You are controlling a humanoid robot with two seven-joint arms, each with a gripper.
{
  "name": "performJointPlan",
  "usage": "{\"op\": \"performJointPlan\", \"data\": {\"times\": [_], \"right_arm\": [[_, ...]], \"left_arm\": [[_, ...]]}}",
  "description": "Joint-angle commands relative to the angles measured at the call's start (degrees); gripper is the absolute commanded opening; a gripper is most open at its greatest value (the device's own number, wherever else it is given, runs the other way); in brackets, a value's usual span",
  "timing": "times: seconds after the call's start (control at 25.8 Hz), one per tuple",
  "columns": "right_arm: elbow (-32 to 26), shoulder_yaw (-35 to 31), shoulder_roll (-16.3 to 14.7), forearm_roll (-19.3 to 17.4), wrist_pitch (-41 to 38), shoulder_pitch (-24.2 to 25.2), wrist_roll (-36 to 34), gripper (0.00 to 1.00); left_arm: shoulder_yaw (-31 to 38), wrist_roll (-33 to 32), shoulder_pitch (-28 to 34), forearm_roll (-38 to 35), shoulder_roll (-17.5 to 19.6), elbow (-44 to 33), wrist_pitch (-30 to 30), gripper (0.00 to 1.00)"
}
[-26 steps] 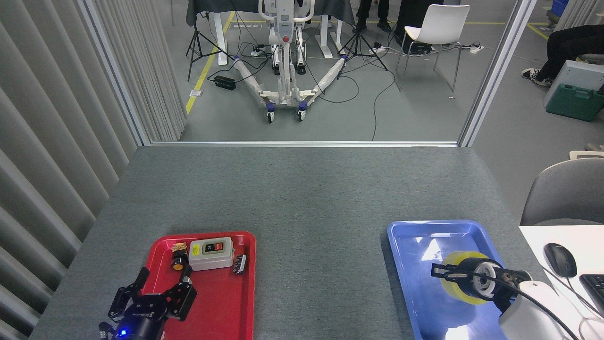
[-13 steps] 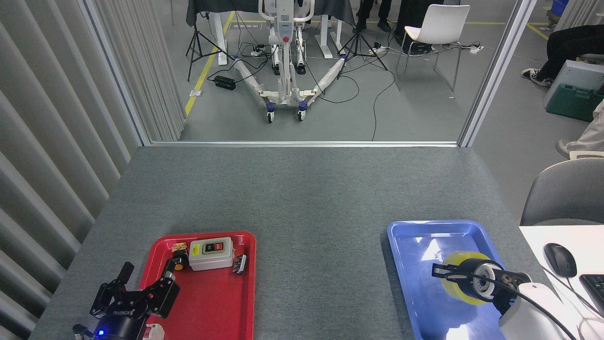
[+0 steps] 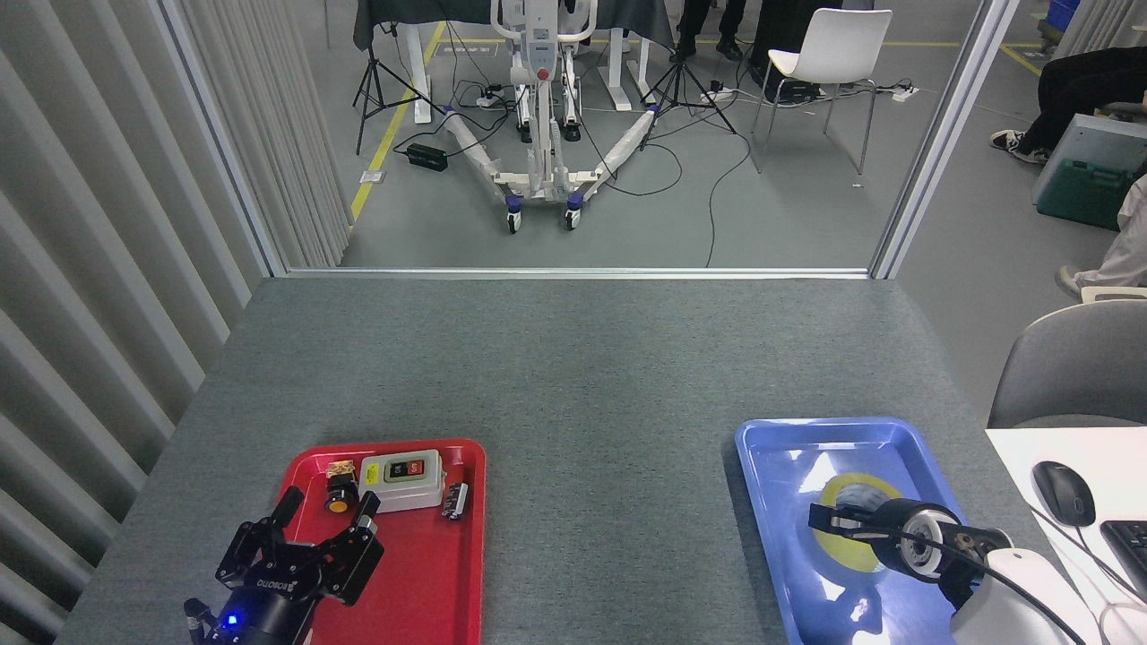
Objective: Place and move tape with both arms
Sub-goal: 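Open the right gripper, release the tape, and withdraw both grippers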
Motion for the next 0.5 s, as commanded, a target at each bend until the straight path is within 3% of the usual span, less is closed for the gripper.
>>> {"op": "performJointPlan", "data": {"times": [0.0,0.16,0.27,0.47], "right_arm": [[-1.87,-2.50,-1.22,0.09,-0.42,0.52,-3.55,0.90],[-4.68,-7.34,-1.22,0.17,-2.27,3.42,-8.20,0.98],[-7.32,-10.94,-0.96,2.55,-7.63,7.20,-14.53,0.98],[-9.17,-19.20,1.59,17.05,-17.12,15.55,-38.79,0.98]], "left_arm": [[-0.42,0.10,0.61,-0.30,2.06,-0.92,0.60,0.99],[1.51,0.28,0.35,-0.39,4.88,-1.01,2.71,0.99],[3.62,0.37,-2.11,-0.66,4.26,-1.53,5.61,0.99],[4.15,-0.07,-2.64,-0.66,4.17,-0.83,-4.14,0.99]]}}
